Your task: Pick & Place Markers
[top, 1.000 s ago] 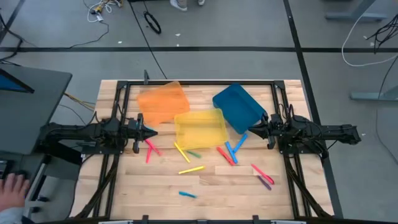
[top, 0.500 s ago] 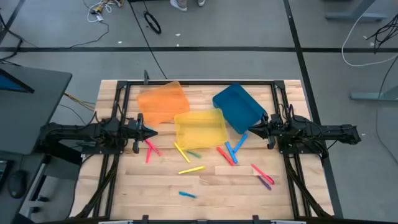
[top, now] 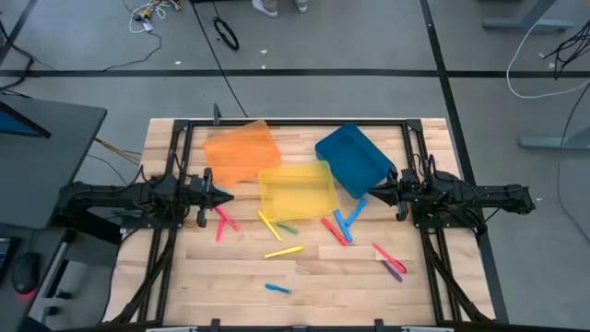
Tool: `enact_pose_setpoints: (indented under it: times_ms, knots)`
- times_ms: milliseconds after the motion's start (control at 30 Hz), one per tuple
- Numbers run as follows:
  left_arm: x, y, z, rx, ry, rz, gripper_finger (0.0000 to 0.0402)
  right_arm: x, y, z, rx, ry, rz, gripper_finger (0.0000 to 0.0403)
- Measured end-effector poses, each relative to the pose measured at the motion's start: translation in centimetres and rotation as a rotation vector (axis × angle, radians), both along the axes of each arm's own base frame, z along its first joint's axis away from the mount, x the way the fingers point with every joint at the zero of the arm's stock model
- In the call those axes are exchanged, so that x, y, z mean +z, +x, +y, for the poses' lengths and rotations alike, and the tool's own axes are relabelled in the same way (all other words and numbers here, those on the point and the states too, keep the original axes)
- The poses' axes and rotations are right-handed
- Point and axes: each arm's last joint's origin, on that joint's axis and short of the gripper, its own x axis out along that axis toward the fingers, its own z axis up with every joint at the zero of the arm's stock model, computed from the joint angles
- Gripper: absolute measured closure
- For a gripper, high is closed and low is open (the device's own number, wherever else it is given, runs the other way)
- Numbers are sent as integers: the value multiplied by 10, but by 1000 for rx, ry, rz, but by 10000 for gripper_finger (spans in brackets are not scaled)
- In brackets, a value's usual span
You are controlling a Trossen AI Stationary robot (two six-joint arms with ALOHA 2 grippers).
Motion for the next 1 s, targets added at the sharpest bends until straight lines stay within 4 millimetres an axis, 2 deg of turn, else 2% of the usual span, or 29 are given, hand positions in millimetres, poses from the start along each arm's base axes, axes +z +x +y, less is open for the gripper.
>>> enact_pose_setpoints:
  times_ms: [767,1000]
  knots:
    - [1,0,0,0,1,-14,396,0,0,0,0,0,0,378]
    - [6,0,1,38,133,-54,396,0,0,0,0,0,0,378]
